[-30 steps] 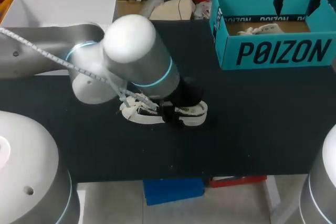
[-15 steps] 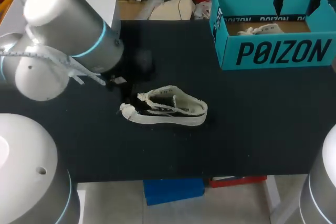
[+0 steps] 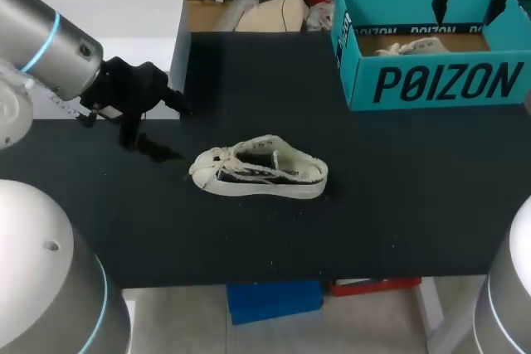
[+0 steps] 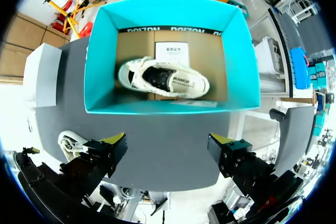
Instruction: Take the shoe out of the shoebox, open the shoe tongue, remove and reinsert the insole, then place the shoe into the shoebox
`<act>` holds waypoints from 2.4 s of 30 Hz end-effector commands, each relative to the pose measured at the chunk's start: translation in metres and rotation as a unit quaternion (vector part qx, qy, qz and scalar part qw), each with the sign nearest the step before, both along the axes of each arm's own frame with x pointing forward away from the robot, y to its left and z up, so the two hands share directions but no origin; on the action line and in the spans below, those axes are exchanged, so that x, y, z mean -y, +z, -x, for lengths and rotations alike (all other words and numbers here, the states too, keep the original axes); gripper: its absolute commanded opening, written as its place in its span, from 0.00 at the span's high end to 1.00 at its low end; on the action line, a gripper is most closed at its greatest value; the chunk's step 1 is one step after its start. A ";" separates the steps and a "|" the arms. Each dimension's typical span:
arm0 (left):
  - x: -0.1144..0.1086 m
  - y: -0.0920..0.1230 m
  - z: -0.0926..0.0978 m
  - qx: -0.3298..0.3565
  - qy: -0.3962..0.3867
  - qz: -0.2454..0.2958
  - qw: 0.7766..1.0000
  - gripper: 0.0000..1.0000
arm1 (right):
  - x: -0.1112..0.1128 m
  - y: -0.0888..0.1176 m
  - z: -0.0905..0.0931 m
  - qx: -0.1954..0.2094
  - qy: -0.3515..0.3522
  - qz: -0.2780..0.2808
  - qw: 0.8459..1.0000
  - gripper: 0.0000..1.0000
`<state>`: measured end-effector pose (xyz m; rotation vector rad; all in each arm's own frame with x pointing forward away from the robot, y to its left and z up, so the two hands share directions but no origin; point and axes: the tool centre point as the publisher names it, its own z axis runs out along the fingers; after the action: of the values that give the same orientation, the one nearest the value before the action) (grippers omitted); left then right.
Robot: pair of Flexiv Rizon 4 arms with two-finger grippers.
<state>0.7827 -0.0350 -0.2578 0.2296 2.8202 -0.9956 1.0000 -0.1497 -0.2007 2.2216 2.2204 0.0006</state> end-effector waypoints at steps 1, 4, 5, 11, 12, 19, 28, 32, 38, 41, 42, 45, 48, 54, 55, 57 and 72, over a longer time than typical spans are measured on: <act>-0.006 -0.002 0.004 -0.001 -0.009 0.050 0.999 0.00 | 0.000 0.000 0.000 0.000 0.000 0.000 1.000 0.00; -0.006 -0.002 0.004 -0.001 -0.009 0.050 0.999 0.00 | 0.000 0.000 0.000 0.000 0.000 0.000 1.000 0.00; -0.006 -0.002 0.004 -0.001 -0.009 0.050 0.999 0.00 | 0.000 0.000 0.000 0.000 0.000 0.000 1.000 0.00; -0.006 -0.002 0.004 -0.001 -0.009 0.050 0.999 0.00 | 0.000 0.000 0.000 0.000 0.000 0.000 1.000 0.00; -0.006 -0.002 0.004 -0.001 -0.009 0.050 0.999 0.00 | 0.000 0.000 0.000 0.000 0.000 0.000 1.000 0.00; -0.006 -0.002 0.004 -0.001 -0.009 0.050 0.999 0.00 | 0.000 0.000 0.000 0.000 0.000 0.000 1.000 0.00; -0.006 -0.002 0.004 -0.001 -0.009 0.050 0.999 0.00 | -0.163 0.047 0.119 0.060 0.460 -0.072 0.883 0.00; -0.006 -0.002 0.004 -0.001 -0.009 0.050 0.999 0.00 | -0.185 0.047 0.144 0.063 0.501 -0.105 0.857 0.00; -0.006 -0.002 0.004 -0.001 -0.009 0.050 0.999 0.00 | -0.185 0.047 0.144 0.063 0.501 -0.105 0.857 0.00; -0.006 -0.002 0.004 -0.001 -0.009 0.050 0.999 0.00 | -0.185 0.047 0.144 0.063 0.501 -0.105 0.857 0.00; -0.006 -0.002 0.004 -0.001 -0.009 0.050 0.999 0.00 | -0.185 0.047 0.144 0.063 0.501 -0.105 0.857 0.00; -0.006 -0.002 0.004 -0.001 -0.009 0.050 0.999 0.00 | -0.223 0.049 0.163 0.055 0.606 -0.108 0.786 0.00; -0.006 -0.002 0.004 -0.001 -0.009 0.050 0.999 0.00 | -0.271 0.039 0.208 0.098 0.741 -0.138 0.650 0.00; -0.006 -0.002 0.004 -0.001 -0.009 0.050 0.999 0.00 | -0.281 0.033 0.223 0.103 0.771 -0.136 0.614 0.00; -0.006 -0.002 0.004 -0.001 -0.009 0.050 0.999 0.00 | -0.281 0.033 0.223 0.103 0.771 -0.136 0.614 0.00; -0.006 -0.002 0.004 -0.001 -0.009 0.050 0.999 0.00 | -0.281 0.033 0.223 0.103 0.771 -0.136 0.614 0.00; -0.006 -0.002 0.004 -0.001 -0.009 0.050 0.999 0.00 | -0.290 -0.007 0.210 0.118 0.771 -0.129 0.612 0.00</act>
<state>0.7797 -0.0294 -0.2586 0.2399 2.7692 -1.1389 0.7817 0.1356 -0.1809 -0.1398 3.1314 0.4686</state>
